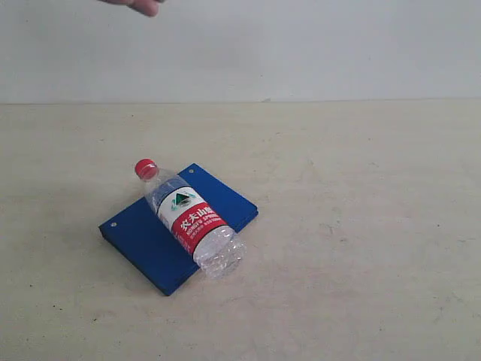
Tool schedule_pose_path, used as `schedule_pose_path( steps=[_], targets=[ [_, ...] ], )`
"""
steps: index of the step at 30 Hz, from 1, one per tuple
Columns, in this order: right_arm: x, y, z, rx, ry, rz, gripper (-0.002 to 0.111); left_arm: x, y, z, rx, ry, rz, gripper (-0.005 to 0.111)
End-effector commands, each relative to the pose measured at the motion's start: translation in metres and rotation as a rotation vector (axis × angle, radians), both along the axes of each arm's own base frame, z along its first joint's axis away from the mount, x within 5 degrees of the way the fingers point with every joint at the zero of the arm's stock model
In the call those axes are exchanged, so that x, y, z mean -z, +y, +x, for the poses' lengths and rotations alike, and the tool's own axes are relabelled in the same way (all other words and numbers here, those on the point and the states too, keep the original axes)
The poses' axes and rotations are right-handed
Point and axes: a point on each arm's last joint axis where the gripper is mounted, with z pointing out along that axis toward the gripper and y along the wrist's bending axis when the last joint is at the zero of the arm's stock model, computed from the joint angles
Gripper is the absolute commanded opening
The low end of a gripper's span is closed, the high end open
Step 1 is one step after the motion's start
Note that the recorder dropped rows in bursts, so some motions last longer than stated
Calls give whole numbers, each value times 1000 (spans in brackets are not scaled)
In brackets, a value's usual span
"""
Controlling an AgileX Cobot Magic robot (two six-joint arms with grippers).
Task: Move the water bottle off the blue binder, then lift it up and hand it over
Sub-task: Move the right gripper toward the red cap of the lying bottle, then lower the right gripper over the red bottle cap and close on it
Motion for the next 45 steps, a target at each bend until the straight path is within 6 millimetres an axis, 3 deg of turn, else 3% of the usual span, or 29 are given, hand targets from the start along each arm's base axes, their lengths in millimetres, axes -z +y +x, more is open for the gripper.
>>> schedule_pose_path(
  steps=[1, 5, 7, 9, 11, 12, 13, 15, 20, 22, 23, 24, 25, 26, 28, 30, 31, 33, 35, 36, 37, 38, 40, 45],
  targets=[
    [-1, -1, 0, 5, -8, -9, 0, 0, 0, 0, 3, -15, 6, 5],
    [-1, -1, 0, 5, -11, -28, 0, 0, 0, 0, 3, -15, 6, 5],
    [-5, -3, 1, -4, -52, -137, 0, 0, 0, 0, 3, -15, 6, 5],
    [-12, -2, 2, -1, -132, -125, 0, -1, 0, 0, 3, -17, 7, 5],
    [-24, 0, 3, 15, -262, 75, 0, -1, 0, 0, 3, -17, 7, 5],
    [-37, -2, 3, 44, -407, 329, 0, -1, 0, 0, 3, -17, 7, 5],
    [-47, -6, 1, 88, -506, 730, 0, -1, 0, 0, 3, -17, 7, 5],
    [-49, -12, 0, 131, -531, 1167, 0, -1, 0, 0, 3, -17, 7, 5],
    [-46, -10, 1, 132, -499, 1119, 0, -1, 0, 0, 3, -17, 7, 5],
    [-64, -26, -8, 160, -783, 1218, 0, -1, 0, 0, 3, -17, 7, 5],
    [-69, -29, -12, 165, -862, 1200, 0, -1, 0, 0, 3, -17, 7, 5],
    [-87, -27, -13, 145, -859, 1123, 0, -1, 0, 0, 3, -17, 7, 5],
    [-93, -19, -5, 119, -736, 1046, 0, -1, 0, 0, 3, -17, 7, 5],
    [-97, -2, 14, 80, -394, 845, 0, -1, 0, 0, 3, -17, 7, 5],
    [-85, 12, 41, 92, 144, 639, 0, -1, 0, 0, 3, -17, 7, 5],
    [-75, 26, 64, -48, 375, 465, 0, -1, 0, 0, 3, -17, 7, 5],
    [-71, 43, 83, -207, 461, 445, 0, -1, 0, 0, 3, -16, 9, 5],
    [-62, 78, 113, -498, 518, 366, 1, -1, 0, 0, 3, -16, 9, 5],
    [-58, 113, 137, -708, 522, 287, 17, -1, 0, 0, 3, -16, 9, 5],
    [-57, 136, 157, -783, 516, 214, 35, -1, 0, 0, 3, -16, 9, 5],
    [-62, 147, 167, -794, 500, 201, 43, -1, 0, 0, 3, -16, 9, 5],
    [-67, 166, 193, -789, 475, 186, 57, -1, 0, 0, 3, -16, 9, 5],
    [-71, 191, 226, -802, 454, 187, 62, -1, 0, 0, 3, -16, 9, 5],
    [-66, 228, 263, -874, 410, 90, 62, -1, 0, 0, 3, -16, 9, 5]
  ],
)
